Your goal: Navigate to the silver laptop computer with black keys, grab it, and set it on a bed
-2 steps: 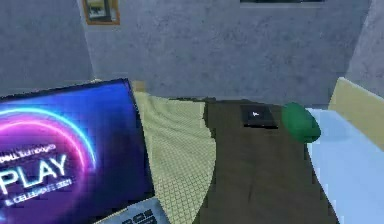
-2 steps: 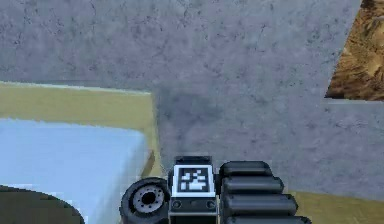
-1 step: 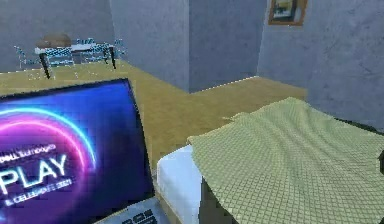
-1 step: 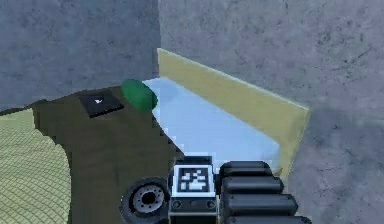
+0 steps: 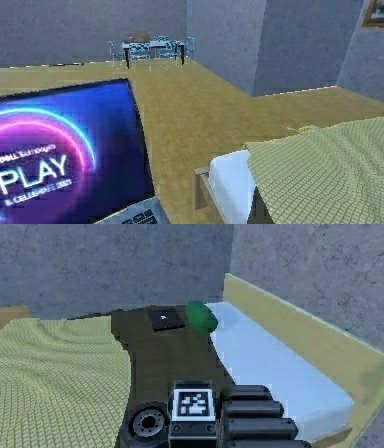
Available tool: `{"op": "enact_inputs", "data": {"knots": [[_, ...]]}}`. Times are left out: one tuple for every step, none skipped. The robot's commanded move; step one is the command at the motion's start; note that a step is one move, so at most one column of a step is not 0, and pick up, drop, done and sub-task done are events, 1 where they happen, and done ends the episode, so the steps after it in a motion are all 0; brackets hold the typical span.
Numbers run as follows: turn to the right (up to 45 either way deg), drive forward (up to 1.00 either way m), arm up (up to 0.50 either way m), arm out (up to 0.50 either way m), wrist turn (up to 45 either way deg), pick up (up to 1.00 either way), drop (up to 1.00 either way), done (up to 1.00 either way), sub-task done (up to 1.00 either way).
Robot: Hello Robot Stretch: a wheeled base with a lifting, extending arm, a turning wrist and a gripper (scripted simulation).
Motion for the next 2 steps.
{"op": "enact_inputs", "data": {"knots": [[0.0,0.0,0.0,0.48,0.0,0.0,0.0,0.0,0.0],[0.0,0.0,0.0,0.0,39.0,0.0,0.0,0.0,0.0]]}}
